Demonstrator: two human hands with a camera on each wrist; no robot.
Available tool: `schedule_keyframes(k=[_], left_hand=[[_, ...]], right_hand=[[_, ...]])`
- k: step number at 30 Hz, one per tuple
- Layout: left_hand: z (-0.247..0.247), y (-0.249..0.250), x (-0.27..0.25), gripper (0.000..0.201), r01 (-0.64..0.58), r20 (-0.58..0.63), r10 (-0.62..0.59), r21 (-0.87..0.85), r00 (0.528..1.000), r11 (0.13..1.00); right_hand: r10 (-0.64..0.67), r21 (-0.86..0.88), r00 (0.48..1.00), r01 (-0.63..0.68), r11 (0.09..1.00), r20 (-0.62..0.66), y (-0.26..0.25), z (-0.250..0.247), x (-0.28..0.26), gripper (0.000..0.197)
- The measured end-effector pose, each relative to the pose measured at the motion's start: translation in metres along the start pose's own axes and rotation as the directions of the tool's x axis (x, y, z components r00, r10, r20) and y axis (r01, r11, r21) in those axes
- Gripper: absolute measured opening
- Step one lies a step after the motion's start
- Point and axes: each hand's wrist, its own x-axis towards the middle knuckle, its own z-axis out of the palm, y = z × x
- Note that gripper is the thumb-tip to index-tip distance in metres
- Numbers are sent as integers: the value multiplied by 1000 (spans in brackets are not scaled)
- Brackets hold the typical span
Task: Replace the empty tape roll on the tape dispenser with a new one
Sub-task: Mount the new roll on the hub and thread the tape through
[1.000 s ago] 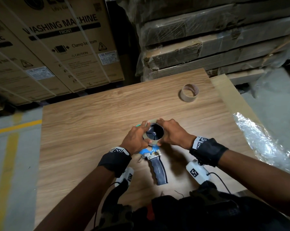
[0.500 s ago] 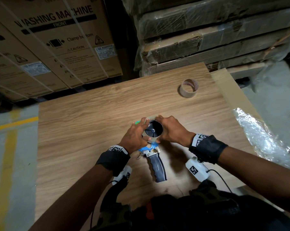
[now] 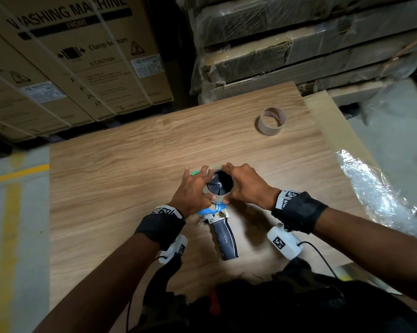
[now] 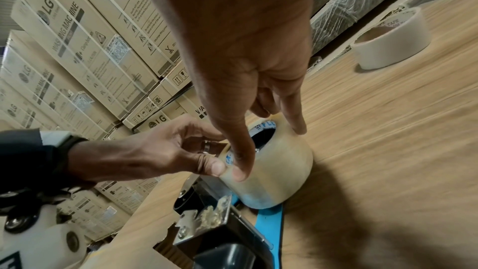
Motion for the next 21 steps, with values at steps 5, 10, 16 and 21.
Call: schedule_keyframes(k=[5, 10, 16, 21], left_hand=[[3, -3, -1, 77, -15, -32, 19, 118, 999, 993], [0, 1, -1, 76, -11, -15, 15, 199, 1000, 980], [1, 0, 0, 79, -4, 13, 2, 213, 1000, 977], [0, 4, 2, 79, 16, 24, -22, 225, 999, 974]], right_hand=[[-7, 3, 1000, 7, 1000, 2, 1, 1, 0, 86], [-13, -3, 1000, 13, 1000, 4, 3, 3, 0, 83], [-7, 3, 1000, 7, 1000, 5, 1, 6, 1, 82], [-20, -6, 1000, 20, 1000, 3, 3, 8, 4, 77]])
